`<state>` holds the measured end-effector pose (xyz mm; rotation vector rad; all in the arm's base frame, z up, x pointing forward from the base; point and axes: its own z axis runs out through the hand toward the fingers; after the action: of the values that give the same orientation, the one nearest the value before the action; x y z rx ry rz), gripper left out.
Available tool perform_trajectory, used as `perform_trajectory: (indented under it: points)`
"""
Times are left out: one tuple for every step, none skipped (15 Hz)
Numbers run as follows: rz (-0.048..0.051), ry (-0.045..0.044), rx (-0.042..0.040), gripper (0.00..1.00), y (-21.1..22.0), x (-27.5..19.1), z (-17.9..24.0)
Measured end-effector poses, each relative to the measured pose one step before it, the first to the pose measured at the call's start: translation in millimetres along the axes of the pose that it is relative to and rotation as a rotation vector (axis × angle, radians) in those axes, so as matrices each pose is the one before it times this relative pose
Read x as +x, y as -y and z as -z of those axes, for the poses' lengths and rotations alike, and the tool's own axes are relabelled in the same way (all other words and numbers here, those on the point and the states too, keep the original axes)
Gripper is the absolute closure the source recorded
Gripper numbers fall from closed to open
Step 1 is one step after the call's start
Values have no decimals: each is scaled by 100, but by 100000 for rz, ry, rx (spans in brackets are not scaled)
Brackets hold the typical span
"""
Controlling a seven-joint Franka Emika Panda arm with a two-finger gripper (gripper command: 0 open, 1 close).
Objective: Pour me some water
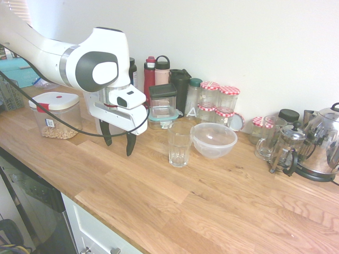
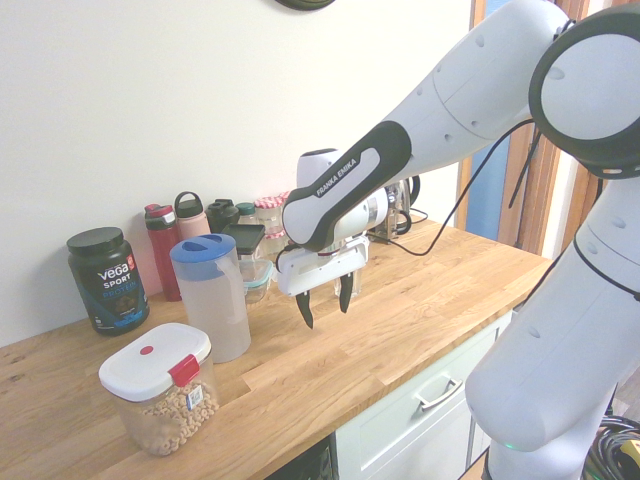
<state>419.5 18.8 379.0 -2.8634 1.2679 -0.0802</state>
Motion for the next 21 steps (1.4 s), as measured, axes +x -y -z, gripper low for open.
perform_trajectory:
  points:
    - [2, 37, -39, 0, 1, 1, -23]
    - [0, -26, 20, 0, -2, -3, 23]
    - [242, -399, 310, 0, 26, -114, 291]
    - [593, -1117, 922, 0, 67, -314, 817]
    - [1118, -1550, 1378, 0, 76, -628, 1427]
    - [1413, -2037, 2128, 0, 106, -920, 1977]
    - [1507, -2136, 2632, 0, 100, -1068, 2210]
    - [1808, -2494, 3591, 0, 221, -1356, 2443]
    - [2120, -2585, 3949, 0, 397, -1501, 2337]
    - [1729, -2911, 3926, 0, 518, -1520, 2105]
    - [1484, -3295, 3400, 0, 772, -1523, 1644]
    - [1337, -3657, 2863, 0, 946, -1378, 1087]
    - [1234, -2884, 2354, 0, 1095, -1181, 454]
    - [792, -2029, 2055, 0, 986, -907, -91]
    - [497, -1499, 1756, 0, 838, -605, -498]
    - [-100, -802, 1436, 0, 752, -375, -772]
    - [-443, -347, 1163, 0, 617, -179, -972]
    - [-667, -359, 405, 0, 472, -64, -1139]
    - [-485, -462, -412, 100, 374, -4, -1126]
    - [-543, -305, -487, 100, 360, 138, -848]
    - [-302, -179, -19, 100, 373, 191, -661]
